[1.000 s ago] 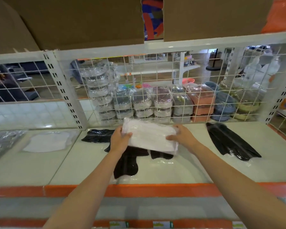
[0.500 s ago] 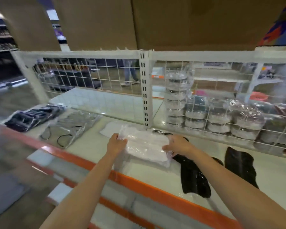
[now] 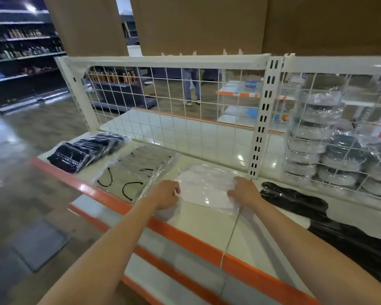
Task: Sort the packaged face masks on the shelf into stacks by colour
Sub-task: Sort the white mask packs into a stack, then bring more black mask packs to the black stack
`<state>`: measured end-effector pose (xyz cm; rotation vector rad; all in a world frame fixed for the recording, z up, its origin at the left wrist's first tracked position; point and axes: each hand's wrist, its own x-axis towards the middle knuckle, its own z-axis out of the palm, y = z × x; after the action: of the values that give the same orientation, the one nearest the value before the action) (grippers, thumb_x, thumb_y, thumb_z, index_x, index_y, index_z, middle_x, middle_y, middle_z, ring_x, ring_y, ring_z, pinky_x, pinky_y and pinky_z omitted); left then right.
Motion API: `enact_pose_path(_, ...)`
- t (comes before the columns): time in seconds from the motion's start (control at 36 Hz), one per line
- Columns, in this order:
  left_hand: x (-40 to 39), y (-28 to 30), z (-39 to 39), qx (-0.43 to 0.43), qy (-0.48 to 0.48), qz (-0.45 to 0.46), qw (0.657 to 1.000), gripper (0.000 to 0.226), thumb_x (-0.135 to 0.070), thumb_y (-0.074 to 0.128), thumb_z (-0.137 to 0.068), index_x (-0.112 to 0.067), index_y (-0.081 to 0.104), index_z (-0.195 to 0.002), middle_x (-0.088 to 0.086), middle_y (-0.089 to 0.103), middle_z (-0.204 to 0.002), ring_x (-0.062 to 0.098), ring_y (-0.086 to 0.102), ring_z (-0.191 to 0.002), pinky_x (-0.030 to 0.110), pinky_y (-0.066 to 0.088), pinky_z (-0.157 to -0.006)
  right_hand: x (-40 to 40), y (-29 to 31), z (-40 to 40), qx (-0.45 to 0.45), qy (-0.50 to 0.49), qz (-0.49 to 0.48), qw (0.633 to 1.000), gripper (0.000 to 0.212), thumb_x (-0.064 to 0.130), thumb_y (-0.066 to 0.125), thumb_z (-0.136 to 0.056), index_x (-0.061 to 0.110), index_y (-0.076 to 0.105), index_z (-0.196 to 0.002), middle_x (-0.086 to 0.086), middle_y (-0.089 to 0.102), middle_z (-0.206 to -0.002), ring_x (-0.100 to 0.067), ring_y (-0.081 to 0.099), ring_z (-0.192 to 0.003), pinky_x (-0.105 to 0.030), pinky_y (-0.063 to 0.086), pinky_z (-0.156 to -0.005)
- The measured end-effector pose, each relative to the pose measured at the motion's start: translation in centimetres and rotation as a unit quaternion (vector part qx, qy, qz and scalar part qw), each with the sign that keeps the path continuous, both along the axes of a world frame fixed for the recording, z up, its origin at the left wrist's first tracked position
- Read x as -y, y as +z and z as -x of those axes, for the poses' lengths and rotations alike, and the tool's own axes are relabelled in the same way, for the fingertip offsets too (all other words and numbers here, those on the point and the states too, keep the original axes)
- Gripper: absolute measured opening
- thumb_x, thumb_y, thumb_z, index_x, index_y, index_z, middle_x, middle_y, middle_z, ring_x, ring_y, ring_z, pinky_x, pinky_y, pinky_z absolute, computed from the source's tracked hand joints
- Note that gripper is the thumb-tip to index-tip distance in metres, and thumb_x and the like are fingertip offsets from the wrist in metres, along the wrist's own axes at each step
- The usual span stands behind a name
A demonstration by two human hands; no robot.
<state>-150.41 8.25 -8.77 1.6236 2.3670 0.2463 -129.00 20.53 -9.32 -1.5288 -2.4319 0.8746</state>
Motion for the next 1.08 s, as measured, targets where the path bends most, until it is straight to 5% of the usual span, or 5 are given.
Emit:
enact_pose_path(0.11, -0.6, -0.5, 0.1, 0.007, -0.072, 0.047, 0.996, 0.02, -0.013, 0.048, -0.087, -0.014, 0.065, -0.097, 0.002, 0.065, -0.105, 0.018, 0.058, -0.1, 0.023, 0.043, -0.085, 0.1, -1.3, 1.1, 0.033, -0.052, -0.029, 0.998, 0.018, 0.012, 0.051, -0.086, 0.011, 0.048, -0.103, -0.009, 0.051, -0.11, -0.022, 0.05, -0.097, -0.032, 0.043, -0.074)
enact_pose_path(0.22, -0.9, -0.7, -0.1, -0.014, -0.114, 0.061, 0.992, 0.022, -0.014, 0.045, -0.087, -0.014, 0.064, -0.097, 0.002, 0.064, -0.105, 0.02, 0.058, -0.099, 0.028, 0.044, -0.082, 1.0, -2.1, 1.8, 0.083, -0.098, -0.065, 0.99, 0.061, 0.022, 0.056, -0.085, 0.009, 0.029, -0.138, -0.011, 0.037, -0.134, -0.027, 0.038, -0.124, -0.036, 0.042, -0.09)
enact_pose_path(0.33, -1.4, -0.4, -0.7, -0.03, -0.141, 0.055, 0.988, 0.02, -0.014, 0.045, -0.087, -0.016, 0.063, -0.096, 0.002, 0.065, -0.105, 0.02, 0.059, -0.1, 0.032, 0.047, -0.086, 0.9, -1.3, 2.3, 0.106, -0.094, -0.081, 0.987, 0.074, 0.021, 0.061, -0.085, 0.011, 0.018, -0.143, -0.013, 0.029, -0.141, -0.029, 0.035, -0.129, -0.041, 0.045, -0.095)
enact_pose_path(0.64, -5.7, 0.2, -6.8, -0.05, -0.225, 0.029, 0.973, 0.021, -0.022, 0.047, -0.094, -0.016, 0.059, -0.111, 0.005, 0.06, -0.117, 0.022, 0.056, -0.104, 0.031, 0.044, -0.087, 1.0, 0.0, -4.8, 0.04, -0.085, -0.08, 0.992, 0.058, 0.019, 0.061, -0.087, 0.012, 0.036, -0.139, -0.01, 0.033, -0.141, -0.028, 0.044, -0.125, -0.04, 0.043, -0.101)
enact_pose_path(1.08, -10.2, -0.3, -26.3, -0.026, -0.374, -0.039, 0.926, 0.023, -0.021, 0.051, -0.091, -0.015, 0.06, -0.111, 0.004, 0.063, -0.114, 0.022, 0.058, -0.104, 0.032, 0.045, -0.083, 3.9, 0.1, -27.1, 0.163, -0.234, -0.082, 0.955, 0.044, 0.025, 0.054, -0.091, 0.01, 0.041, -0.13, -0.012, 0.04, -0.132, -0.031, 0.041, -0.123, -0.042, 0.04, -0.101)
